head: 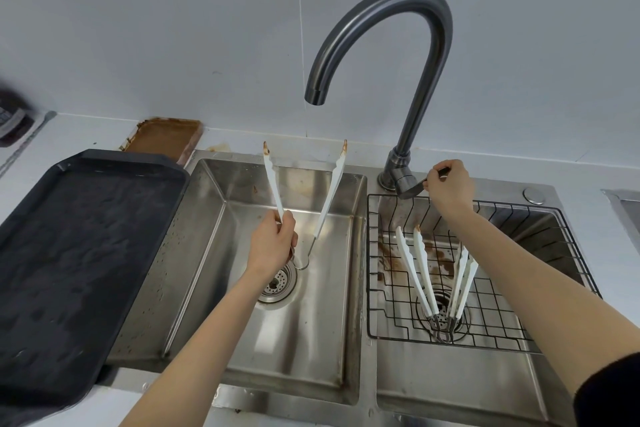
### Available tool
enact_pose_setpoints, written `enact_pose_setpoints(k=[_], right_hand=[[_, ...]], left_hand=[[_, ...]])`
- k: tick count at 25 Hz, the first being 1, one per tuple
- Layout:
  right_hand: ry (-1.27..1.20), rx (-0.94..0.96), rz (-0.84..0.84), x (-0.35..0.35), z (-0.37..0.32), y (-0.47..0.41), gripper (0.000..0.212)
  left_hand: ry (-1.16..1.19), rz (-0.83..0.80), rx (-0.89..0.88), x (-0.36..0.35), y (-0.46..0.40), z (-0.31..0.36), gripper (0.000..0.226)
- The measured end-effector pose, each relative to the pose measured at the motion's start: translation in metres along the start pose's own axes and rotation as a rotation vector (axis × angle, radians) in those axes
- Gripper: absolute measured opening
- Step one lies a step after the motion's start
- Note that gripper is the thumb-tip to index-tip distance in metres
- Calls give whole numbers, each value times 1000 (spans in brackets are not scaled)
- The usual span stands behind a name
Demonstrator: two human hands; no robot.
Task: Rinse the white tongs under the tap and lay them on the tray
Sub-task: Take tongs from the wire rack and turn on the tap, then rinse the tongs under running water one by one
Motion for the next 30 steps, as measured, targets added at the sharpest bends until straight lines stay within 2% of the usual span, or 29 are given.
enact_pose_setpoints(k=[12, 15, 17, 18, 19, 21, 23, 30], right_hand=[[19, -38, -11, -1, 5, 7, 24], [281, 147, 176, 2, -9, 33, 33], [290, 297, 224, -4, -22, 60, 39], [211, 297, 134, -14, -25, 68, 41], [100, 229, -27, -29, -27, 75, 44], [-129, -48, -414, -64, -27, 91, 47], [-372, -291, -640, -93, -27, 104, 44], [-663, -474, -806, -119, -30, 115, 31]], left_hand=[[20, 12, 17, 1, 5, -3, 29], [9, 1, 9, 0, 7, -1, 28], [22, -4, 1, -1, 9, 0, 29], [34, -9, 3, -2, 10, 0, 29], [46, -14, 4, -3, 11, 0, 28], [57, -20, 5, -4, 14, -2, 27], [42, -27, 14, -4, 16, -6, 29], [-26, -97, 34, 1, 19, -27, 27]])
Point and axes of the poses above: each hand's wrist, its own y-axis away from the middle knuckle, its own x-axis out of the back of the hand, z = x × y, the point moved 5 cm from there along -y, towards the middle knuckle, and after that the axes turned 14 degrees about -x, right-handed, at the moved point
